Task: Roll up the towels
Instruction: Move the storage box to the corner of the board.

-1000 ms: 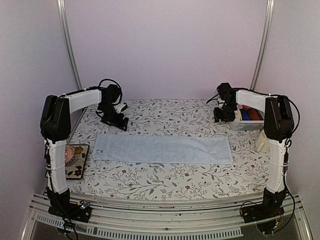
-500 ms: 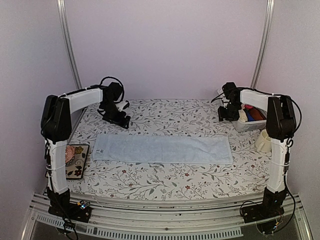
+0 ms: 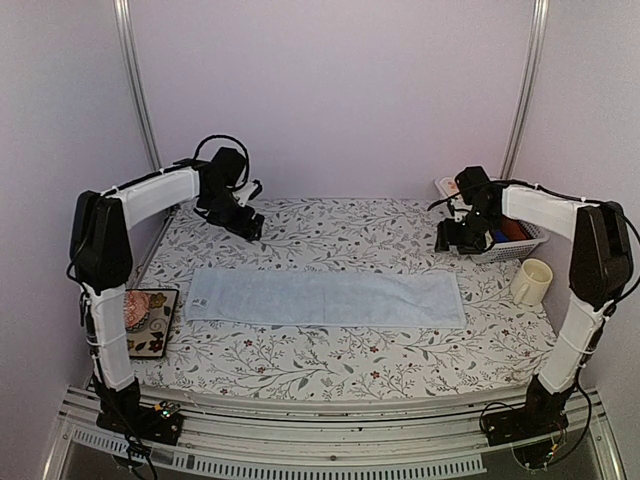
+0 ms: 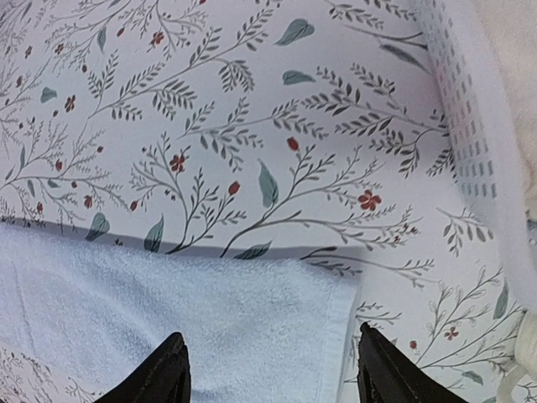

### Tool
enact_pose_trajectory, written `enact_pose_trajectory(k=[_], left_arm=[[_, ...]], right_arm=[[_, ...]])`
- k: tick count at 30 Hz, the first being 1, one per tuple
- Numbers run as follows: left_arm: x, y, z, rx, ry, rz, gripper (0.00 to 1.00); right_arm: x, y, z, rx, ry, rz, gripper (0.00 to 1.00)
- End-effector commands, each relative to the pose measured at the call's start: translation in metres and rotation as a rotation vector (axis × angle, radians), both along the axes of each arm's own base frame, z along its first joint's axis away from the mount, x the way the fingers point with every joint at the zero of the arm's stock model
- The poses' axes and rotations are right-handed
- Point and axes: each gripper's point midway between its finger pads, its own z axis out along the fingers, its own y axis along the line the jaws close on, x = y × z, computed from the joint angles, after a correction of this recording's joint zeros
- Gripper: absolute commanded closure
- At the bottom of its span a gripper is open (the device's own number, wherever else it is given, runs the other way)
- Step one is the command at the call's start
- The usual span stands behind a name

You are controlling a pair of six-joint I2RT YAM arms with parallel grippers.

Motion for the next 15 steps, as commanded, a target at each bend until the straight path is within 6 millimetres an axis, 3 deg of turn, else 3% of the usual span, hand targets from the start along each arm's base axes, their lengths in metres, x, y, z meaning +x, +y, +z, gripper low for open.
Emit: enact_pose_trajectory(k=[1,4,7,8,15], left_arm=[[-0.005,-0.008,0.019,0.0,-0.058,-0.032,0.03],[-0.012,-0.008,0.015,0.005,-0.052,-0.039,0.03],[-0.02,-0.006,0.0,0.021,-0.023,-0.039,0.03],[-0.024,-0.006,0.011,0.009,-0.043,-0.041,0.03],[-0.036,-0.015,0.005,-0.004,-0.032,-0.057,0.03]], right_arm=[[-0.033,0.008,-0.002,0.08,0.027,-0.03,0.31],[-0.055,0.004,-0.012,0.093,0.053,-0.054,0.29],[-0.076,-0.002,-0.029,0.089,0.094,-0.074,0.27],[-0.082,-0.003,-0.034,0.092,0.104,-0.079,0.26],[-0.1,0.002,-0.058,0.15,0.156,-0.109,0.26]])
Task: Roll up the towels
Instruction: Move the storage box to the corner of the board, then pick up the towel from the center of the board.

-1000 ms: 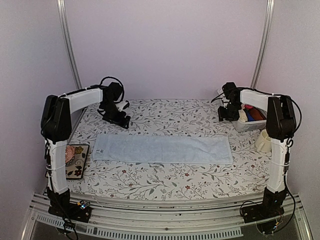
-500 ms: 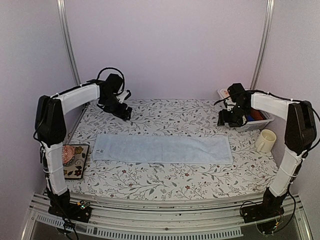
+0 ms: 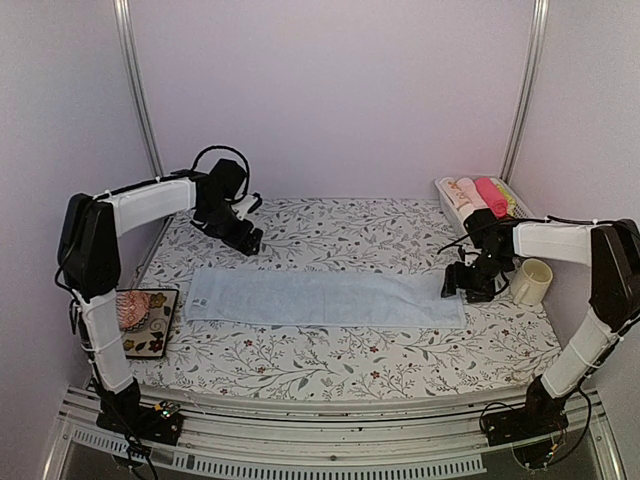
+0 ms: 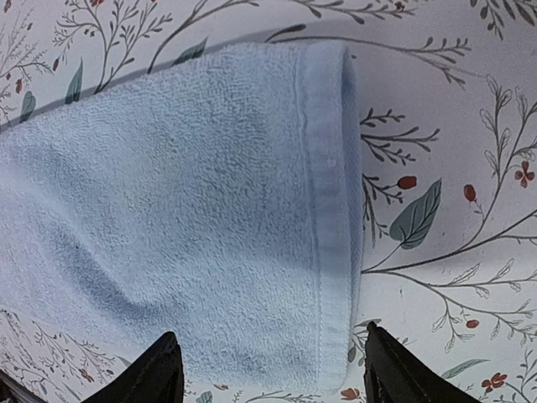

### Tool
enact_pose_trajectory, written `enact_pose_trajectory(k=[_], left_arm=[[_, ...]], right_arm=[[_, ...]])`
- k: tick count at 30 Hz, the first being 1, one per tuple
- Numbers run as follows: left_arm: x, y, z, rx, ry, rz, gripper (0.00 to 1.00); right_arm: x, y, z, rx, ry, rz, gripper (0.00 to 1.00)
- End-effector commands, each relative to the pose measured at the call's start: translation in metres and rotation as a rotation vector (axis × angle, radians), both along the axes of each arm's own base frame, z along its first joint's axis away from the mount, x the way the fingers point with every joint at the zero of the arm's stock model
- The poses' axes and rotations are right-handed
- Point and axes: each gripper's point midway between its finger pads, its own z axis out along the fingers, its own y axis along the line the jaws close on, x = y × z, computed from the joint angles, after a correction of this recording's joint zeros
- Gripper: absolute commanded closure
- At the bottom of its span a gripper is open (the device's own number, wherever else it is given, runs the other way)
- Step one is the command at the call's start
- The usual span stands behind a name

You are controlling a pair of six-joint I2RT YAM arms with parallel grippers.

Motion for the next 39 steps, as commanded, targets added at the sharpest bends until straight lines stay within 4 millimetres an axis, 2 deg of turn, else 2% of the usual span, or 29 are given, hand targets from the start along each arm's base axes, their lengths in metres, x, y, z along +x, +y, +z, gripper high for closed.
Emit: enact_pose_trajectory(k=[1,7,15,24,32,39], left_arm=[[-0.002,-0.016,0.018,-0.031,-0.057,-0.027,0.03],[-0.006,-0.022,0.018,-0.022,-0.064,-0.044,0.03],[-0.009,-0.032,0.018,-0.006,-0.073,-0.067,0.03],[-0.008,-0.03,0.021,0.019,-0.09,-0.072,0.03],[-0.006,-0.031,0.02,0.038,-0.096,-0.084,0.03],[-0.003,-0.036,0.023,0.036,-0.107,-0.095,0.03]], right_arm=[[0.003,0.006,0.002,0.061,-0.034,-0.041,0.26],[0.0,-0.003,-0.008,0.026,-0.026,-0.078,0.25],[0.005,-0.014,-0.025,0.031,-0.013,-0.144,0.25],[0.004,-0.01,-0.043,0.052,0.022,-0.139,0.27],[-0.002,-0.006,-0.057,0.075,0.052,-0.132,0.4],[-0.008,-0.008,-0.067,0.073,0.073,-0.146,0.65]])
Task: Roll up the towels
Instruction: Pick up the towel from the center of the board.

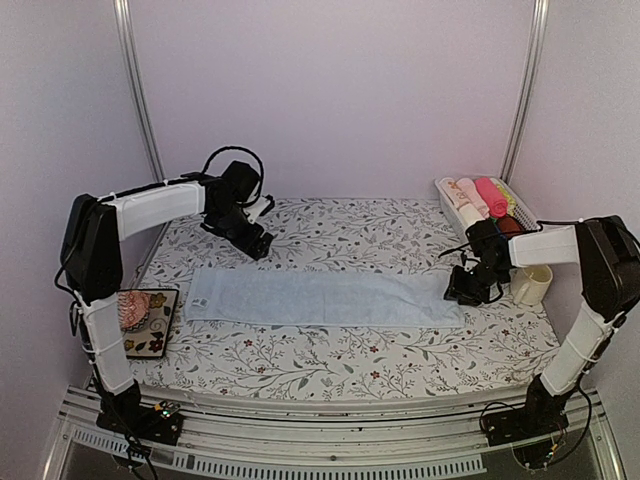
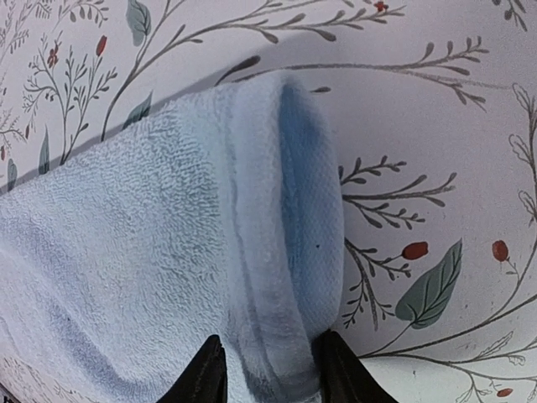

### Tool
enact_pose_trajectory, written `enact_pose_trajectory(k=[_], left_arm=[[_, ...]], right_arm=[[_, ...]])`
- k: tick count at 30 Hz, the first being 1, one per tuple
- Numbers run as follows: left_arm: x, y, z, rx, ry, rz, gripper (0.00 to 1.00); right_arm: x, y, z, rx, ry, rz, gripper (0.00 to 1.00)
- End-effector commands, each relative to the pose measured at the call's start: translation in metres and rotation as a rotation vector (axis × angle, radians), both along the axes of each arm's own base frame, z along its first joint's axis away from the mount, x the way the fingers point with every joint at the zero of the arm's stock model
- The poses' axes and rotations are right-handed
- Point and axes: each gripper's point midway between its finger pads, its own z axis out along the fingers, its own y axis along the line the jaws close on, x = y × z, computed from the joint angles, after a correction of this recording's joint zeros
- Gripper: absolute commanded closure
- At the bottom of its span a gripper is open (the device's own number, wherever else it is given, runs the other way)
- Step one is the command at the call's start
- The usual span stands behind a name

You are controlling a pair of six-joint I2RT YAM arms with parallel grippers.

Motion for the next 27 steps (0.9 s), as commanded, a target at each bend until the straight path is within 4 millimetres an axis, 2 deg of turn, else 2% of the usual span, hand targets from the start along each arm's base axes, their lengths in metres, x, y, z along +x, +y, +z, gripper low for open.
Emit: enact_pose_trajectory(k=[1,3,5,6,10,14,23,27], left_arm=[[0.004,-0.011,0.021,-0.015,-0.059,-0.028,0.03],[0.005,-0.011,0.022,-0.012,-0.063,-0.031,0.03],[0.005,-0.012,0.022,-0.011,-0.063,-0.035,0.03],[0.006,-0.012,0.021,-0.01,-0.063,-0.036,0.03],[0.007,-0.016,0.022,-0.01,-0.066,-0.042,0.03],[0.01,-0.014,0.024,0.005,-0.076,-0.038,0.03],[0.011,-0.011,0.023,0.005,-0.07,-0.016,0.03],[0.01,-0.01,0.02,-0.001,-0.059,-0.01,0.03]], right_arm=[[-0.024,-0.005,-0.029,-0.011,0.104,-0.018,0.68],[-0.024,-0.008,-0.028,-0.021,0.103,-0.028,0.78],[-0.023,-0.009,-0.027,-0.028,0.099,-0.032,0.93],[-0.023,-0.01,-0.027,-0.031,0.097,-0.034,0.96],[-0.018,-0.013,-0.016,-0.053,0.073,-0.04,0.98],[-0.014,-0.025,0.012,-0.087,0.031,-0.059,0.98],[-0.016,-0.086,0.085,-0.101,-0.059,-0.171,0.98],[-0.022,-0.11,0.105,-0.115,-0.076,-0.205,0.98]])
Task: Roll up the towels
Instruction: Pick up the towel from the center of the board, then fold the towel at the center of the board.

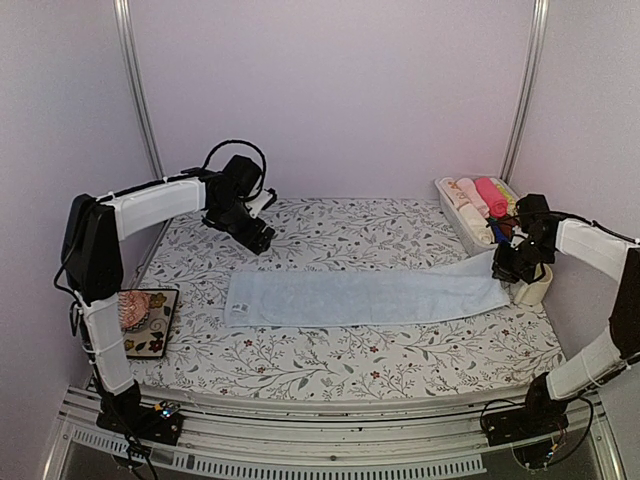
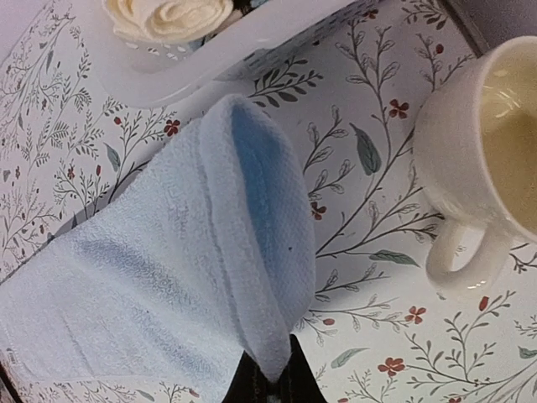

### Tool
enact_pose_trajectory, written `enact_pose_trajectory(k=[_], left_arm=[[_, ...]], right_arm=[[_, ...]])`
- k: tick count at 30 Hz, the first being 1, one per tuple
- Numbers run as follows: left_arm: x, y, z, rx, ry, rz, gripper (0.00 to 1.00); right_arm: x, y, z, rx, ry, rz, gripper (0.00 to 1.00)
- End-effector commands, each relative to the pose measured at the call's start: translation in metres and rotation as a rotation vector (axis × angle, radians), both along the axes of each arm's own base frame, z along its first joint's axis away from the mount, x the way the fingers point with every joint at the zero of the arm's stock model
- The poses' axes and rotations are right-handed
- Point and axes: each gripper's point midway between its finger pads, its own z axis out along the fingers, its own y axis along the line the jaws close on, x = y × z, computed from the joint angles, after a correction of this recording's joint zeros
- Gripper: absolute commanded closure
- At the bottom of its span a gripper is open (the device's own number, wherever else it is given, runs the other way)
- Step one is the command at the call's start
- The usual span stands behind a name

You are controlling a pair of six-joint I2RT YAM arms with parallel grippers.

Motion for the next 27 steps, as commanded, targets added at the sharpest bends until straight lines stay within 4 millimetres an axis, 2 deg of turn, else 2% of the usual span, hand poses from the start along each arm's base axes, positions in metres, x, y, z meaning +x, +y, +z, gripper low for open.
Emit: enact_pose_trajectory(k=[1,4,7,14,20,23,27], left_arm=[[0.001,-0.005,0.004,-0.019,-0.006,0.007,0.03],[0.001,-0.002,0.001,-0.018,0.0,0.014,0.03],[0.0,0.0,0.0,-0.031,0.009,0.03,0.03],[0.005,0.019,0.006,-0.059,-0.002,0.132,0.03],[0.005,0.041,0.015,-0.04,-0.038,0.211,0.03],[0.003,0.05,0.019,-0.051,-0.043,0.23,0.03],[0.0,0.062,0.021,-0.047,-0.051,0.255,0.03]], right_arm=[[-0.013,-0.025,0.024,-0.05,0.002,-0.014,0.98],[-0.009,-0.029,0.038,-0.047,-0.028,-0.015,0.98],[0.006,-0.005,0.056,0.04,-0.103,0.074,0.98],[0.032,0.102,0.091,0.105,-0.184,0.377,0.98],[0.036,0.2,0.1,0.183,-0.197,0.568,0.98],[0.038,0.244,0.111,0.233,-0.221,0.64,0.98],[0.035,0.294,0.115,0.266,-0.23,0.723,0.98]])
